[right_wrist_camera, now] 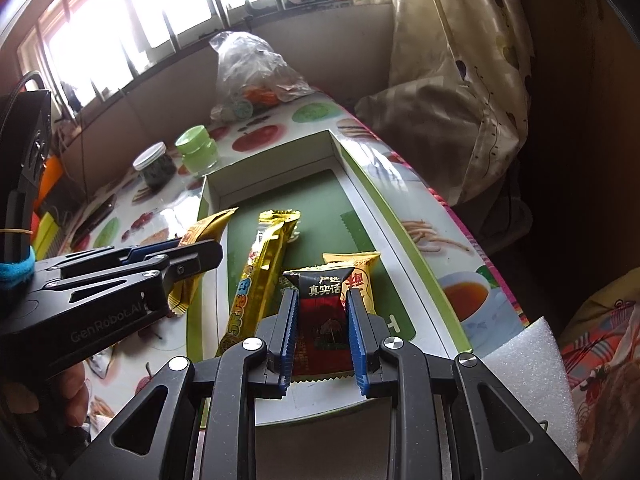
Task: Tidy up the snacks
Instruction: 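Carry yellow packet with left tool while right carries red packet into green box, then open left tool releasing yellow packet while right releases red packet into box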
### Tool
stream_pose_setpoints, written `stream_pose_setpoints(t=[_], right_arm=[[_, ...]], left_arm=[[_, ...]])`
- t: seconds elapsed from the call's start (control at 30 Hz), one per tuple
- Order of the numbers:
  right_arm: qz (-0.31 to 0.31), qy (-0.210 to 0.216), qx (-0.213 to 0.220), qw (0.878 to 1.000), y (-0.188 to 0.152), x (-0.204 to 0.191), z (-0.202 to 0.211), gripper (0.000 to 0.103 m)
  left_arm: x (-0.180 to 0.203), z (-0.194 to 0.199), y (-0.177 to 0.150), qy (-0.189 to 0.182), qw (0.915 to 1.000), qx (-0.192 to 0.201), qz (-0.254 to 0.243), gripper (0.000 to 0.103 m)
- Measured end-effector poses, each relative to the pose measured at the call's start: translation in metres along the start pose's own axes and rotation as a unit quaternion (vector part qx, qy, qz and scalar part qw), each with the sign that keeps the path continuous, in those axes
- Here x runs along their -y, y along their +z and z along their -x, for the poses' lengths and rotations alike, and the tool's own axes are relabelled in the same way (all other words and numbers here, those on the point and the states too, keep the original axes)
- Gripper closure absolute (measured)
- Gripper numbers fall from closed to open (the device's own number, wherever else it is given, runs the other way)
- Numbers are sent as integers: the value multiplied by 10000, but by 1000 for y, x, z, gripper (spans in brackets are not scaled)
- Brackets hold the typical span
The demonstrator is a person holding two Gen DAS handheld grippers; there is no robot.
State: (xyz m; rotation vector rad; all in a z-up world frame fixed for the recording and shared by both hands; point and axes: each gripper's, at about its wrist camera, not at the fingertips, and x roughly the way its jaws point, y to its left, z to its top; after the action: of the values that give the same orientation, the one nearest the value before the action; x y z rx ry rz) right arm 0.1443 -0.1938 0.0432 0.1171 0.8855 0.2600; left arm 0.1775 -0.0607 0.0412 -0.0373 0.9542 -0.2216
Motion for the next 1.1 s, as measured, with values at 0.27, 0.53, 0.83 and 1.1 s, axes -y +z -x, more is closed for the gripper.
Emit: stream_pose_setpoints(t=[0.27, 0.53, 0.83, 1.1], right_arm=[[144, -59, -20, 9999, -1, -5, -6, 80], [152, -70, -24, 9999, -2, -7, -6, 77], [141, -127, -36, 9998, -2, -6, -5, 72], [164, -168, -25, 9997, -4, -7, -3, 70]], left_arm=[[0, -4, 3, -18, 10000, -31, 30, 78], [0, -6, 3, -67, 9999, -65, 46, 75], [1, -8, 2, -141, 9999, -87, 36, 71], [4, -1, -2, -171, 9998, -22, 20, 65]])
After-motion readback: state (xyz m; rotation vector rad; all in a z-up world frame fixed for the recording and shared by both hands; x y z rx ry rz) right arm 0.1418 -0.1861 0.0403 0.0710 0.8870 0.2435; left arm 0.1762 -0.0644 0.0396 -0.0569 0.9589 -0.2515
